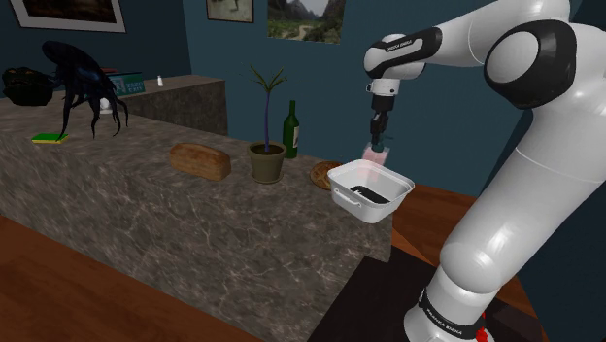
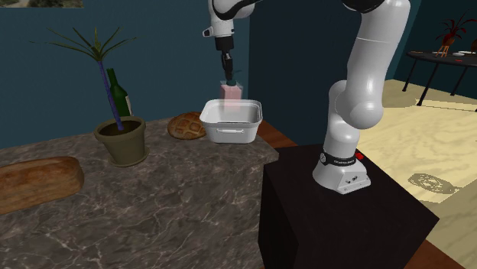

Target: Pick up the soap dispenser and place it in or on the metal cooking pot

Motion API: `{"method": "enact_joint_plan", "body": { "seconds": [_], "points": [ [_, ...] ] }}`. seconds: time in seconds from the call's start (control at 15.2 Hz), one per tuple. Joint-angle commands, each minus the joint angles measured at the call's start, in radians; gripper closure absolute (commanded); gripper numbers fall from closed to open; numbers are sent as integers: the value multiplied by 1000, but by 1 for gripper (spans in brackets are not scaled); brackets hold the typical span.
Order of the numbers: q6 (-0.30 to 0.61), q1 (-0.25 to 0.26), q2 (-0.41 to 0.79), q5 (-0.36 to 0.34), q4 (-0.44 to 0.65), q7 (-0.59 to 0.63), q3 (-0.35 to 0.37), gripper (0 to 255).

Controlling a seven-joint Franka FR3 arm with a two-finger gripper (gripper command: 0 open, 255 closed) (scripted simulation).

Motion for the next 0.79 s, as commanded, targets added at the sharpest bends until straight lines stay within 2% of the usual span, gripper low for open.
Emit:
{"method": "enact_joint_plan", "body": {
  "seconds": [0.0,0.07,0.13,0.46,0.73],
  "points": [
    [1,0,0,0,-1,0,0,255],
    [1,0,0,0,-1,0,0,255],
    [1,0,0,0,-1,0,0,0],
    [1,0,0,0,-1,0,0,0],
    [-127,2,17,8,143,-6,0,0]
  ]
}}
